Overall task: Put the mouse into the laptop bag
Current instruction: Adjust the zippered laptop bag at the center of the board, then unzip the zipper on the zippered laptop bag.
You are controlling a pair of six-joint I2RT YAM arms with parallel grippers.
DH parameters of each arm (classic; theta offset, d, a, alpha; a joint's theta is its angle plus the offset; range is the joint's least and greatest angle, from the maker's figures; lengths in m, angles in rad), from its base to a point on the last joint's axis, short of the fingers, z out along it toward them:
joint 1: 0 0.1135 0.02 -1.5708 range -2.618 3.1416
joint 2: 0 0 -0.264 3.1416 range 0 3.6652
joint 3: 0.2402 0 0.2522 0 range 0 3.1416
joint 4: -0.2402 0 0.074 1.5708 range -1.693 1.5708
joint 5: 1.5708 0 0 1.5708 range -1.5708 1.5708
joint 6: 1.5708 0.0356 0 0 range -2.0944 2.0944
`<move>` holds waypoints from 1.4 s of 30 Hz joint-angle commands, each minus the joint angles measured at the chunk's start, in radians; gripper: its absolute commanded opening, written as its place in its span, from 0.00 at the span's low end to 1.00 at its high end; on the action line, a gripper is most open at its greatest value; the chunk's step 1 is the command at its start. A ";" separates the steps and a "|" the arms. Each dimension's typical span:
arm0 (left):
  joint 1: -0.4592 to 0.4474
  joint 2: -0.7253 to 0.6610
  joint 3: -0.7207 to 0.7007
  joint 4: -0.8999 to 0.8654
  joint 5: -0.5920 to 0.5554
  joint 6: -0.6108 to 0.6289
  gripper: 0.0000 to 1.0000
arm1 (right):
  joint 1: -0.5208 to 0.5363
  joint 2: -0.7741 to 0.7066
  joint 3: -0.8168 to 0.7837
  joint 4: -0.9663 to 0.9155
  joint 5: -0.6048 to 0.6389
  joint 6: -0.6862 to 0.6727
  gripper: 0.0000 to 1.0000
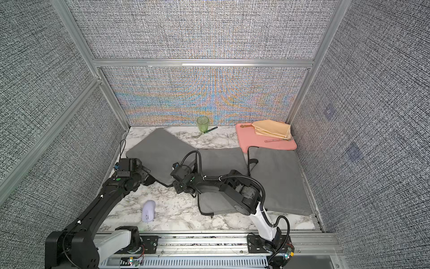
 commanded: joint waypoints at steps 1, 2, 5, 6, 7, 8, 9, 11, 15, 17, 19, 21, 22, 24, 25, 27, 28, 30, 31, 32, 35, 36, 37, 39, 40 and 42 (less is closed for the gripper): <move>0.022 0.018 0.002 0.030 0.033 0.040 0.82 | 0.003 0.025 0.023 -0.034 0.024 -0.037 0.42; 0.030 0.026 0.005 0.036 0.042 0.043 0.82 | 0.001 0.031 0.027 -0.031 0.016 -0.041 0.38; 0.055 0.066 0.015 0.051 0.068 0.050 0.82 | 0.003 0.034 0.034 -0.040 0.017 -0.034 0.20; 0.062 0.080 0.018 0.059 0.072 0.053 0.82 | 0.002 0.030 0.028 -0.042 0.021 -0.028 0.14; 0.068 0.096 0.019 0.067 0.074 0.055 0.82 | 0.000 0.021 0.022 -0.042 0.020 -0.022 0.07; 0.070 0.110 0.021 0.079 0.075 0.057 0.82 | -0.005 0.013 0.014 -0.039 0.010 -0.016 0.03; 0.074 0.129 0.021 0.095 0.079 0.060 0.82 | -0.012 0.000 0.004 -0.032 -0.005 -0.009 0.00; 0.082 0.172 0.032 0.120 0.089 0.063 0.82 | -0.031 -0.023 -0.019 -0.018 -0.039 0.005 0.00; 0.095 0.282 0.072 0.180 0.117 0.067 0.82 | -0.071 -0.059 -0.052 0.001 -0.100 0.017 0.00; 0.099 0.328 0.098 0.201 0.107 0.068 0.82 | -0.080 -0.069 -0.059 0.007 -0.108 0.014 0.00; 0.104 0.379 0.134 0.202 0.074 0.069 0.82 | -0.088 -0.072 -0.059 0.010 -0.119 0.009 0.00; 0.118 0.417 0.165 0.196 0.042 0.066 0.82 | -0.106 -0.070 -0.058 0.012 -0.134 0.017 0.00; 0.130 0.435 0.177 0.194 0.028 0.062 0.81 | -0.119 -0.070 -0.056 0.012 -0.144 0.024 0.00; 0.148 0.466 0.189 0.210 0.030 0.058 0.82 | -0.141 -0.067 -0.047 0.007 -0.148 0.029 0.00; 0.155 0.486 0.195 0.217 0.034 0.054 0.81 | -0.152 -0.062 -0.033 -0.002 -0.149 0.029 0.00; 0.162 0.534 0.210 0.235 0.061 0.047 0.81 | -0.167 -0.046 0.000 -0.024 -0.153 0.022 0.00; 0.164 0.560 0.225 0.235 0.094 0.045 0.79 | -0.170 -0.038 0.014 -0.032 -0.157 0.017 0.00; 0.166 0.611 0.273 0.205 0.159 0.047 0.71 | -0.170 -0.026 0.033 -0.045 -0.159 0.005 0.00; 0.166 0.636 0.285 0.217 0.195 0.048 0.65 | -0.169 -0.022 0.039 -0.048 -0.164 -0.001 0.00; 0.166 0.659 0.287 0.238 0.226 0.043 0.55 | -0.167 -0.021 0.041 -0.055 -0.165 -0.006 0.00; 0.166 0.702 0.290 0.270 0.278 0.019 0.09 | -0.150 -0.024 0.040 -0.081 -0.160 -0.029 0.00; 0.166 0.707 0.288 0.267 0.284 0.008 0.00 | -0.141 -0.028 0.037 -0.094 -0.156 -0.038 0.00; 0.166 0.704 0.280 0.267 0.284 -0.002 0.00 | -0.128 -0.034 0.028 -0.103 -0.151 -0.051 0.00; 0.166 0.680 0.243 0.289 0.277 -0.027 0.00 | -0.104 -0.046 0.011 -0.115 -0.152 -0.073 0.00; 0.166 0.662 0.222 0.300 0.266 -0.041 0.00 | -0.090 -0.054 -0.001 -0.117 -0.160 -0.088 0.00; 0.166 0.634 0.198 0.300 0.243 -0.058 0.00 | -0.065 -0.072 -0.027 -0.113 -0.182 -0.113 0.00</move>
